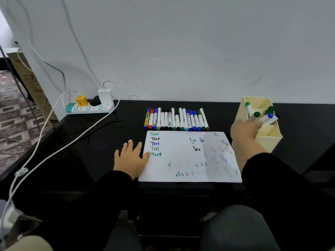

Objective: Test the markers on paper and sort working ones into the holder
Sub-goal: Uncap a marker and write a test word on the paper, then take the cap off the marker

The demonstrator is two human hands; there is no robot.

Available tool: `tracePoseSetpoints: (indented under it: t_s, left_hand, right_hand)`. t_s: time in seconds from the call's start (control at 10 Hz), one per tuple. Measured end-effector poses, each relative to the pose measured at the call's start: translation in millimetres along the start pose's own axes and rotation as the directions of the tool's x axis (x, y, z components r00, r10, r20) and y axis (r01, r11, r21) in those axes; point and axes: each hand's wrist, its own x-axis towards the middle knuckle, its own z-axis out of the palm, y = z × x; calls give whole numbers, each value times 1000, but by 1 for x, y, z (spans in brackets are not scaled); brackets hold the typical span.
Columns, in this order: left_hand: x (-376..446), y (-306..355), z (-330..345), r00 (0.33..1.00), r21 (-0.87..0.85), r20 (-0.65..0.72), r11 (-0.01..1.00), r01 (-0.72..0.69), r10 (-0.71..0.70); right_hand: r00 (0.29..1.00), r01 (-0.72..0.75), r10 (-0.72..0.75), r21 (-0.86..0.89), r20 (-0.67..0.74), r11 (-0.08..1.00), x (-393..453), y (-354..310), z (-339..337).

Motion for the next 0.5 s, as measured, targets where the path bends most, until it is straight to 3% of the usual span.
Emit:
tracePoseSetpoints:
  t_s: [0.1, 0.2, 0.3, 0.5]
  left_hand:
    - [2, 0, 1, 1000, 6, 0, 1000, 7, -7]
    - [3, 1, 1, 1000, 3, -1, 1000, 17, -17]
    - [3, 2, 1, 1000, -2, -4, 1000, 18, -18]
    - [3, 0, 2, 999, -8, -40, 1000, -3, 2]
  right_hand:
    - [995, -81, 48, 426, 86, 901, 0, -9, 15]
    - [905, -395, 131, 913, 405, -99, 20, -22, 25]
    - [952, -304, 71, 938, 297, 163, 17, -35, 27]
    - [952, -244, -86, 895, 295, 374, 45, -53, 42]
